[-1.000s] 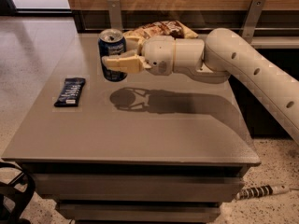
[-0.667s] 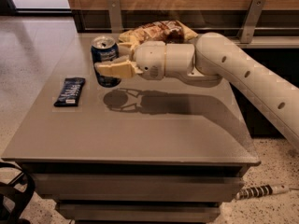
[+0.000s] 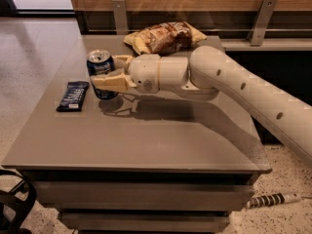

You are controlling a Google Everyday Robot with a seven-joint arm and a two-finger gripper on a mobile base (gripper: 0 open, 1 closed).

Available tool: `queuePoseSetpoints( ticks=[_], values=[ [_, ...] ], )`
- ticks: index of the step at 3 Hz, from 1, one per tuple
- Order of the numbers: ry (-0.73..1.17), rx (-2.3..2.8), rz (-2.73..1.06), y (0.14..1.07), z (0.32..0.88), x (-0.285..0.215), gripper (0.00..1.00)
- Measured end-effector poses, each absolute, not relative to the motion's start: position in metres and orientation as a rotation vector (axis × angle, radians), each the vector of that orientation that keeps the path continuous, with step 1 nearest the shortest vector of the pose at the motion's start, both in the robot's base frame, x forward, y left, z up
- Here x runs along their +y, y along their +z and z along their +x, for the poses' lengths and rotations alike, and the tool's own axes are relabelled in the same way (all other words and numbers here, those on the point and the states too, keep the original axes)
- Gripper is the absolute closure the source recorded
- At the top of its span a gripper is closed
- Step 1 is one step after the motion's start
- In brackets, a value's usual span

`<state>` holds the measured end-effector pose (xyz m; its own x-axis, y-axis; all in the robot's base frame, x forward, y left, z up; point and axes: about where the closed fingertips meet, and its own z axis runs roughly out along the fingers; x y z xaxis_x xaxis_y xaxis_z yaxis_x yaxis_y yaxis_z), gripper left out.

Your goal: Move pepsi can near rxbar blueberry

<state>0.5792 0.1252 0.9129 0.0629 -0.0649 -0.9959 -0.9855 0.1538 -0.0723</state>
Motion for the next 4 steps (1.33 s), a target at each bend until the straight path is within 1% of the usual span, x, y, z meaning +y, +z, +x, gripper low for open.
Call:
queuePoseSetpoints(
  ticks=[1,2,3,4],
  values=[
    [1.028,1.275,-1.148,0.897,0.58,0.136,1.0],
    [1.026,1.296,-1.146,0.883,0.583,0.136,1.0],
    [1.029,1.292,-1.149,0.884,0.581,0.139,0.82],
    [1.032,1.289,-1.153,0.885,0.58,0.141,0.59]
  ],
)
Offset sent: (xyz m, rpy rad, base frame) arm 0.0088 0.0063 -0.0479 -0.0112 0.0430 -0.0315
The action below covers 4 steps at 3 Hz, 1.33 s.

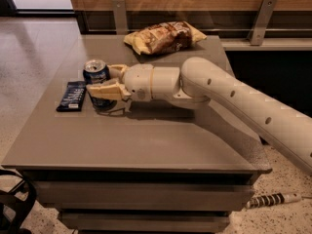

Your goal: Move pepsi can near rxbar blueberry

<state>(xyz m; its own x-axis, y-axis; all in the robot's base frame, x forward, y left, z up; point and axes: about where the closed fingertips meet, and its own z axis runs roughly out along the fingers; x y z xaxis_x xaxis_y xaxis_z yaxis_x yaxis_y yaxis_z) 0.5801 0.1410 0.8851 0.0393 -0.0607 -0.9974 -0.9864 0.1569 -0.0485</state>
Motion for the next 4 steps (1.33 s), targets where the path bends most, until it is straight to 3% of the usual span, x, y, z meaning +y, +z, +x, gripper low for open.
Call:
queuePoseSetpoints(
  ticks=[1,2,4],
  values=[
    [1.036,1.286,-1.157,0.8858,0.5785,0.1441,0.28],
    [1.038,1.284,-1.16,0.8862,0.5776,0.1459,0.05],
    [1.04,1.282,-1.162,0.8865,0.5769,0.1473,0.0]
  ],
)
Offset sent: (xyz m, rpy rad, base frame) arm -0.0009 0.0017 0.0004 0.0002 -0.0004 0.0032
